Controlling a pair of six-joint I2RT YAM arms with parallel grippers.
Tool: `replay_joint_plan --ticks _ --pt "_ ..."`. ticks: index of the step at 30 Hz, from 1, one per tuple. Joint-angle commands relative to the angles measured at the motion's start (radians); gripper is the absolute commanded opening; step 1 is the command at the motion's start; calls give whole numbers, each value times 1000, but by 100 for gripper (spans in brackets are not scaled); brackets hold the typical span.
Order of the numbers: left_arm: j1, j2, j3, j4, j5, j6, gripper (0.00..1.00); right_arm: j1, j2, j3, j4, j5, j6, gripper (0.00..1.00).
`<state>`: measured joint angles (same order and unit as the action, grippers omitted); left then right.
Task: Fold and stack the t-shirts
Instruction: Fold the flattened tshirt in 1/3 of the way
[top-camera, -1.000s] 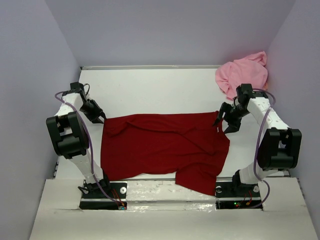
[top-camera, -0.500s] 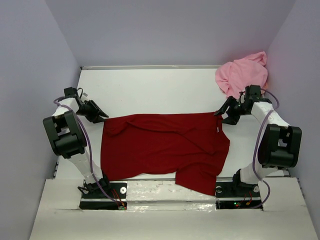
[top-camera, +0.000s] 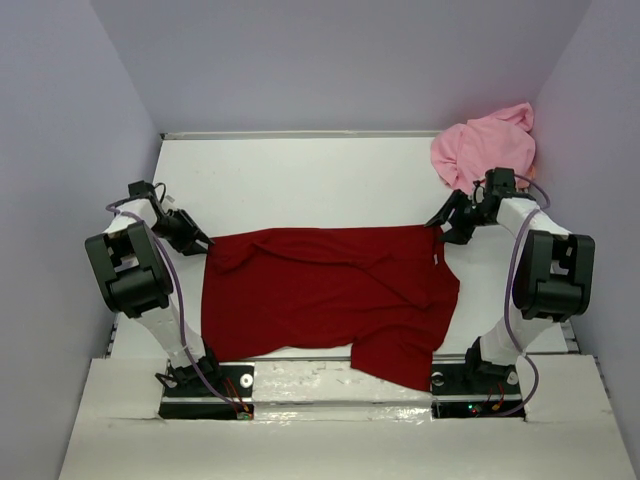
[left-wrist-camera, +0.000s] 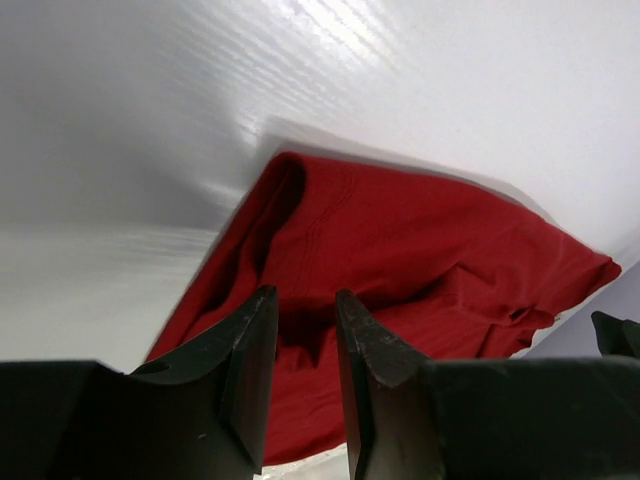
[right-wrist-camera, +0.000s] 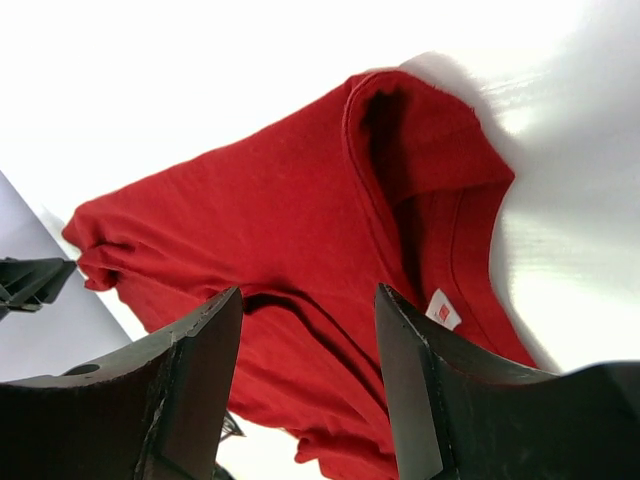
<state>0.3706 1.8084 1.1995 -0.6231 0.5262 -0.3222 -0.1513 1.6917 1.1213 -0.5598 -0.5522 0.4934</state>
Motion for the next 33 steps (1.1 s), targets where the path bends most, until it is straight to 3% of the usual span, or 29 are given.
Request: replay_joint_plan --ticks 1,19,31,33 --pt "8 -64 -29 -49 -9 23 39 -8 19 37 69 -17 -16 61" --pt "33 -106 -40 -81 -35 49 39 -17 121 15 166 17 -39 56" --pt "33 -115 -38 -90 -32 46 39 -17 189 32 204 26 -35 28" --pt "33 -113 -40 -92 -28 49 39 -17 200 32 201 32 -35 7"
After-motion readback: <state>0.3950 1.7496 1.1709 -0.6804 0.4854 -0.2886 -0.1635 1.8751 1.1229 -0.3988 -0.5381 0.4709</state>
